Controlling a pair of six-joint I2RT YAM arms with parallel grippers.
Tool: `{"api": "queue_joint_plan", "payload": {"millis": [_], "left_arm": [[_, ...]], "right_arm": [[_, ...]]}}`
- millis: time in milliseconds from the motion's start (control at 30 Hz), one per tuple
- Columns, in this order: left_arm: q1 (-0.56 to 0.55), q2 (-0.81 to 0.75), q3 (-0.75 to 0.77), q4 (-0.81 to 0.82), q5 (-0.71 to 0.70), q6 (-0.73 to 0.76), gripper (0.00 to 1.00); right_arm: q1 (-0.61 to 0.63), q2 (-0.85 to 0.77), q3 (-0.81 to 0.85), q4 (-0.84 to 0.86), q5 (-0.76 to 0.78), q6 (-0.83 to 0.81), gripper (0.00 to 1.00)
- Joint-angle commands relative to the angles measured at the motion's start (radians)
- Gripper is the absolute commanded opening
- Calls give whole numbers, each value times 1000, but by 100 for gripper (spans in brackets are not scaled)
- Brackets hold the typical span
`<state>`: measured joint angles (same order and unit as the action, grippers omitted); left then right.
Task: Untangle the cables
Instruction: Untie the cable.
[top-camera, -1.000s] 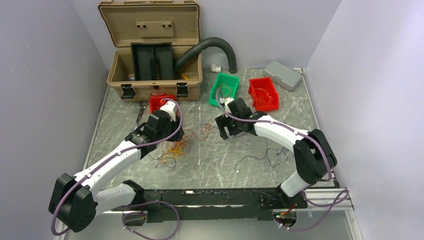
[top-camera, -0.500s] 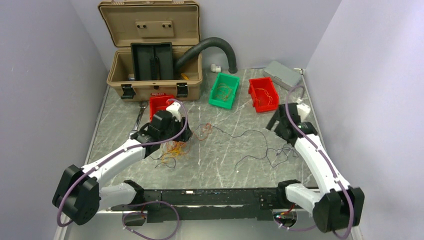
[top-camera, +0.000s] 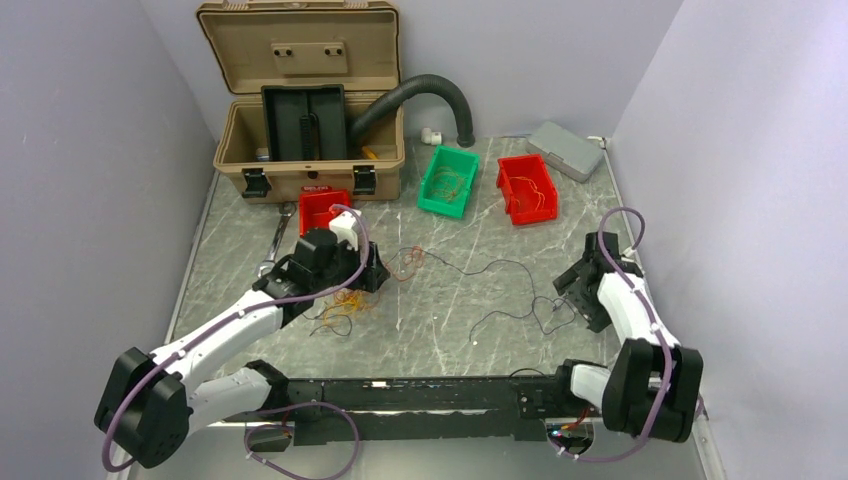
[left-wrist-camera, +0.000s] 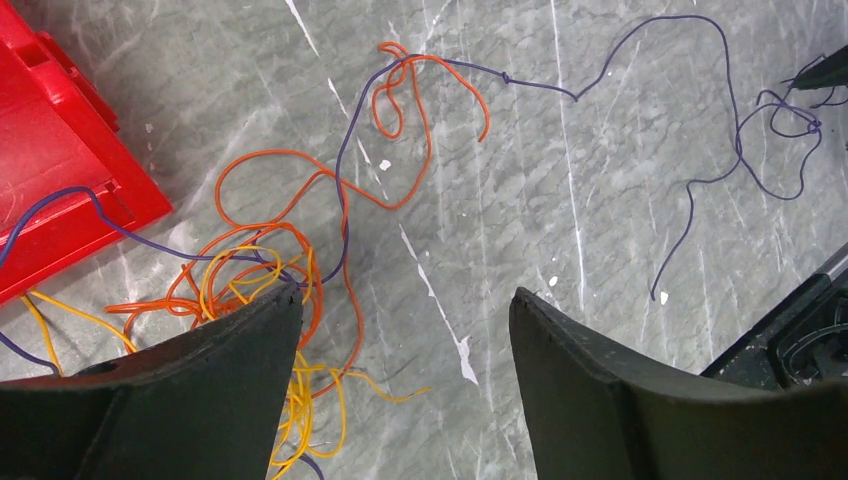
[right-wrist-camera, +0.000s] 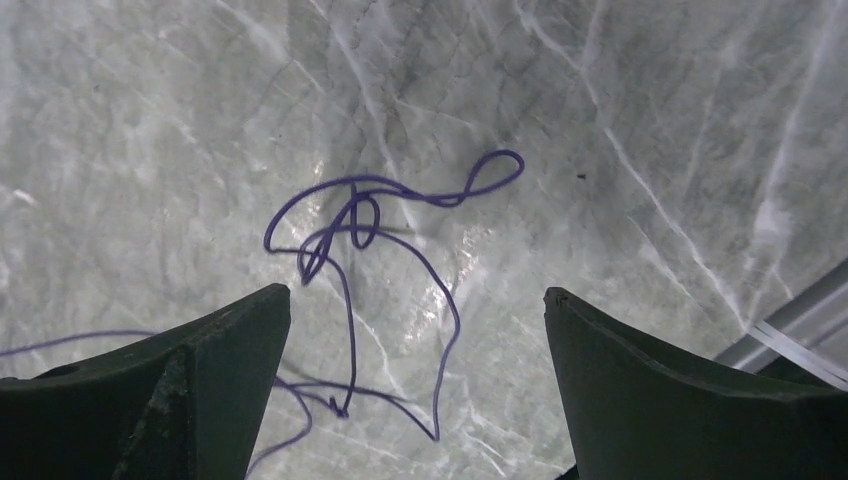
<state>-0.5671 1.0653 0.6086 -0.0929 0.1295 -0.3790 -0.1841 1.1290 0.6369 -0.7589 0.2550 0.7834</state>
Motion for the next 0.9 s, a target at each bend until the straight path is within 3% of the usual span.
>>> {"api": "queue_joint_plan", "payload": {"millis": [0,100,133,200,333,400,533,600,733,867], "left_arm": [[-5,-36,-11,23,19,8,80],[-4,-55,-10,7,7,11,80],[-4,-59,-12,4,4,11,81],[-4,-62,-11,0,1,11,81],[-5,-55,1,-8,8,7,80],[-5,-49,4,-8,12,4,80],[-4,-6,10,1,17,-2,80],[-6,15,28,-10,32,-7,78],[-40,-4,69,-38,41,-20,76],[-102,-20,119,-81,-18,-15,77]], "right_arm": [[-7,88,-22,149,-28,41,100],[-8,110,-56,211,1,71,98],[-7,113,-62,236,12,78,93],[-8,137,-63,261,38,96,73],[-8,161,-24,224,107,117,18],[-7,105,17,169,193,118,3],[-8,-67,157,51,369,122,0],[-4,-139,265,12,384,113,0],[49,-251,410,113,240,23,0],[161,-196,673,108,138,-51,0]]}}
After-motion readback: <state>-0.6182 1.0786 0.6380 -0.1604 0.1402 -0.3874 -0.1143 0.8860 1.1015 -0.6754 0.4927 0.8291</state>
